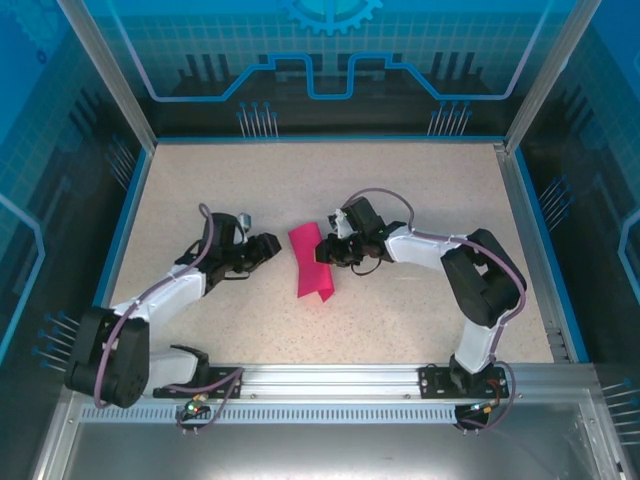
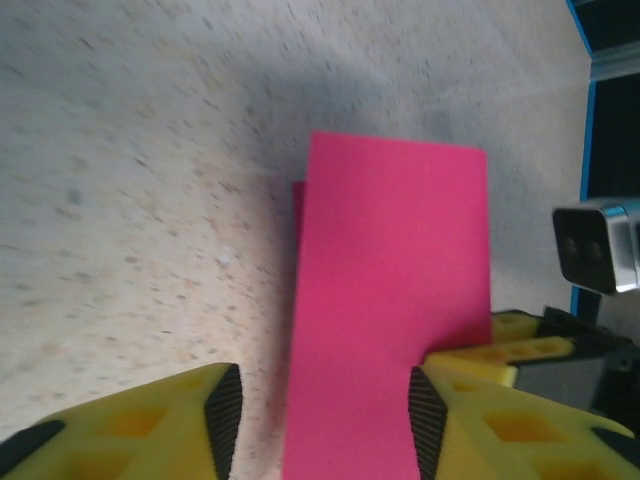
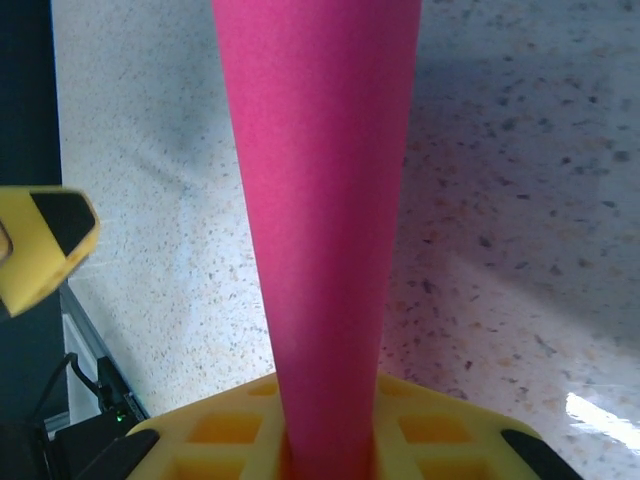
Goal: Fold a paper plane with a square sheet of paper (pick it up from the middle)
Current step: Fold the square sheet of paper in half at the center of the table.
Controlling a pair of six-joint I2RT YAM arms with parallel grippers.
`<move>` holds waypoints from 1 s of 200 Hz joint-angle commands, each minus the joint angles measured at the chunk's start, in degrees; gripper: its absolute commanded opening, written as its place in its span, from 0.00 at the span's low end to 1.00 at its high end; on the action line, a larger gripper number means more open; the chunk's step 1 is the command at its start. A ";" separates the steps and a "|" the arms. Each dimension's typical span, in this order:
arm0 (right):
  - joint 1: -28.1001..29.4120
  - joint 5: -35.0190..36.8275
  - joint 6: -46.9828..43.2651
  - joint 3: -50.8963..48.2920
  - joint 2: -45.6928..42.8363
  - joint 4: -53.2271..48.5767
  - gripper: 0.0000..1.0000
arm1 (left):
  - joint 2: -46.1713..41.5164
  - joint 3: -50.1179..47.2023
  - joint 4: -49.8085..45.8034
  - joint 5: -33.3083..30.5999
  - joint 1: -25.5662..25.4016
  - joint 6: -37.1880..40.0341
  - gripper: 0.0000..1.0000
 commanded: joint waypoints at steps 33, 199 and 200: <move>-2.48 -2.35 0.86 -3.17 3.09 3.76 0.26 | 10.54 1.88 10.97 2.70 -7.13 -4.40 0.37; -2.24 6.08 -9.73 -2.61 -5.24 -12.53 0.51 | 22.28 9.17 10.25 1.67 -12.63 -3.58 0.21; -2.15 6.05 -9.80 -2.60 -5.24 -12.65 0.51 | 22.20 9.15 10.32 1.69 -12.63 -3.65 0.21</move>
